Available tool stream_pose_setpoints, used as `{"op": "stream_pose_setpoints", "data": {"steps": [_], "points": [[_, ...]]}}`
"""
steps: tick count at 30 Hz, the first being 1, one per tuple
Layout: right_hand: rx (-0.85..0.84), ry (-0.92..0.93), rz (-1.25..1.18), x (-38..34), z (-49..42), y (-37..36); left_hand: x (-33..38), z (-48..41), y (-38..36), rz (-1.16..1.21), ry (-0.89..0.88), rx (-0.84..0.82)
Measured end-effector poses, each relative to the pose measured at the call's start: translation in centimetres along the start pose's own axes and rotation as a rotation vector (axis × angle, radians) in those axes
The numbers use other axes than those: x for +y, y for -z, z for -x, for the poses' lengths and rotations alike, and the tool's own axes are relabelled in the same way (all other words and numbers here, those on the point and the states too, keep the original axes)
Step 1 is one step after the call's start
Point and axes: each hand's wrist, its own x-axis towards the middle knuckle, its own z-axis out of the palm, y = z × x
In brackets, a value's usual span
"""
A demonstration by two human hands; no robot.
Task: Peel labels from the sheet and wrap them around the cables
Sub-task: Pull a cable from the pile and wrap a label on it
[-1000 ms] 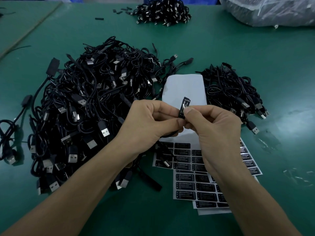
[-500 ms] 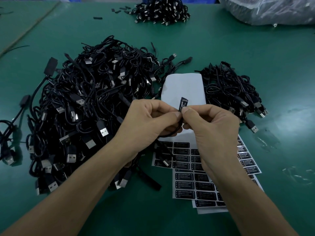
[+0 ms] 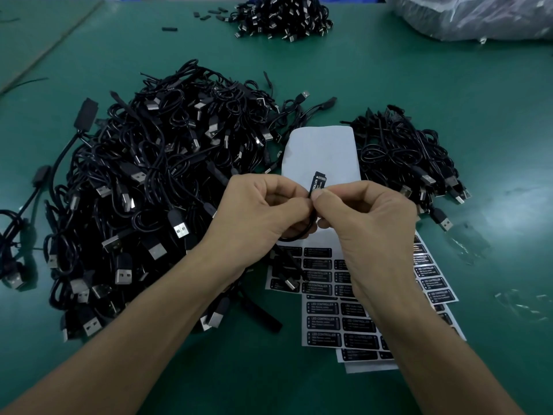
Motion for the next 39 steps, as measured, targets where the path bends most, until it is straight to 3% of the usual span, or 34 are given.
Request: {"op": "stream_pose_setpoints", "data": {"steps": [5, 13, 25, 30, 35, 39], "points": [[0.037, -0.045, -0.061, 0.0, -0.3, 0.4, -0.1, 0.0, 0.0, 0.009, -0.009, 0.002], [-0.127, -0.056, -0.074, -0.3, -0.8, 0.4, -0.3, 0.0, 0.1, -0.037, -0.045, -0.038], [-0.117, 0.038, 0.188, 0.0, -0.6, 0.7, -0.5, 0.0, -0.2, -0.198, -0.115, -0.082], [-0.137, 0.112, 0.158, -0.5, -0.4, 0.8, 0.4, -0.2, 0.6, -0.274, -0.249, -0.053], [-0.389, 0.115, 0.304, -0.5, 0.5, 0.3, 1.8, -0.4, 1.8, -0.048, -0.272, 0.147], [-0.446, 0.149, 0.437, 0.3, 1.4, -0.7, 2.9, 0.0, 1.7, 0.095, -0.243, 0.160]]}}
